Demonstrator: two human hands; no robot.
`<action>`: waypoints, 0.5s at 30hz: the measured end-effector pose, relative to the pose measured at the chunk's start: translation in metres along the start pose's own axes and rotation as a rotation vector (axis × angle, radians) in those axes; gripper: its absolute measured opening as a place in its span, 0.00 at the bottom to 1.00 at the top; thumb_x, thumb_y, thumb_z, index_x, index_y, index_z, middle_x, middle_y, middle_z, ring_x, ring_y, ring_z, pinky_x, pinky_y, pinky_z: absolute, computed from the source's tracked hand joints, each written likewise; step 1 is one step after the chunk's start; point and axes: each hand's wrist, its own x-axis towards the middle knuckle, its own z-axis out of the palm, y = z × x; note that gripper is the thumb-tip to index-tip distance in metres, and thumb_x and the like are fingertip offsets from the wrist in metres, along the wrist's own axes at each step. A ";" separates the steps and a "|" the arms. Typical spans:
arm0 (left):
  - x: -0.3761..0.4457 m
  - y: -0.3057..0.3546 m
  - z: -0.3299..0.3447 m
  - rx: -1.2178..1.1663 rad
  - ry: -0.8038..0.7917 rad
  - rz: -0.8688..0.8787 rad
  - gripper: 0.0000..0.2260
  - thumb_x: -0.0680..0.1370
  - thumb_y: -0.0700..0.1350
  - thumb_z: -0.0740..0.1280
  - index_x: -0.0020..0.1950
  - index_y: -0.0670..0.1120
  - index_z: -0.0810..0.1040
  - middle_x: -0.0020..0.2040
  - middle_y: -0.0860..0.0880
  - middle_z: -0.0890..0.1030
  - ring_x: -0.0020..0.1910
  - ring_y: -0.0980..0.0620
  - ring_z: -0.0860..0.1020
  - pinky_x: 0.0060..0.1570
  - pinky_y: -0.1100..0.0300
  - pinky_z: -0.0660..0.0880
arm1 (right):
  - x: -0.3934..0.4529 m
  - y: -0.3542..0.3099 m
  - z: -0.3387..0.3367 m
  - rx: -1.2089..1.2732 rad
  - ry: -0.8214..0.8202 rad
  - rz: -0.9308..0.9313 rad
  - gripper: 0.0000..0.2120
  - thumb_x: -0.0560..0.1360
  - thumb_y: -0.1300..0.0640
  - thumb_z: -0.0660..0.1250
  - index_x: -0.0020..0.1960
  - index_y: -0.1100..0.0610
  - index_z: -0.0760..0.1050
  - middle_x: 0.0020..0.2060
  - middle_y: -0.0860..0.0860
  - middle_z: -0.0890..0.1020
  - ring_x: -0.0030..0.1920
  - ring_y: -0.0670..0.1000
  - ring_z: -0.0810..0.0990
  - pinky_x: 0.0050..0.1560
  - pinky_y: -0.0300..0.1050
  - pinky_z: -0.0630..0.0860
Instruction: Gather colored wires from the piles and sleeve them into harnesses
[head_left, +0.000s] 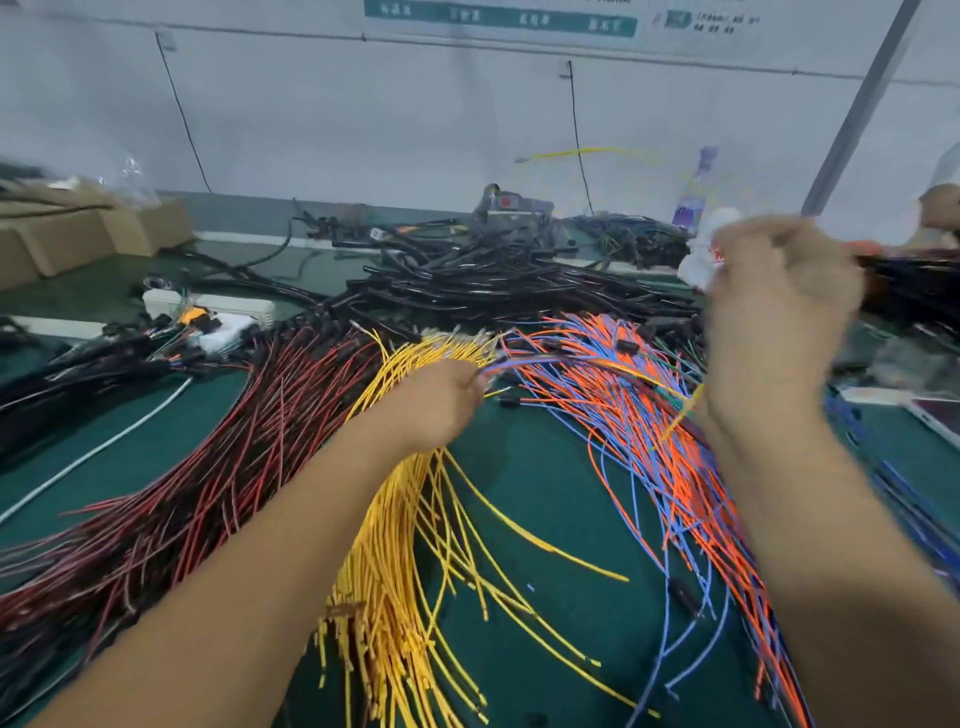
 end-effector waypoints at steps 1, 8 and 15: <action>-0.002 0.003 0.002 0.092 -0.011 0.014 0.12 0.83 0.46 0.55 0.42 0.46 0.70 0.41 0.43 0.77 0.37 0.44 0.73 0.36 0.58 0.67 | -0.006 0.008 0.011 -0.127 -0.079 0.012 0.09 0.71 0.61 0.65 0.32 0.54 0.73 0.24 0.47 0.70 0.28 0.49 0.67 0.30 0.41 0.62; -0.034 -0.008 0.044 0.599 -0.079 0.052 0.08 0.83 0.45 0.52 0.55 0.46 0.70 0.50 0.43 0.79 0.51 0.40 0.78 0.40 0.54 0.68 | -0.056 0.054 0.049 -0.527 -1.106 0.145 0.20 0.81 0.48 0.59 0.49 0.65 0.78 0.38 0.58 0.79 0.35 0.45 0.72 0.39 0.42 0.69; -0.029 -0.008 0.035 -0.342 0.028 -0.120 0.14 0.82 0.46 0.56 0.37 0.47 0.70 0.28 0.50 0.70 0.25 0.50 0.66 0.28 0.59 0.62 | -0.080 0.090 0.011 -0.263 -0.434 -0.020 0.17 0.73 0.46 0.57 0.34 0.58 0.72 0.24 0.53 0.71 0.28 0.52 0.69 0.33 0.55 0.69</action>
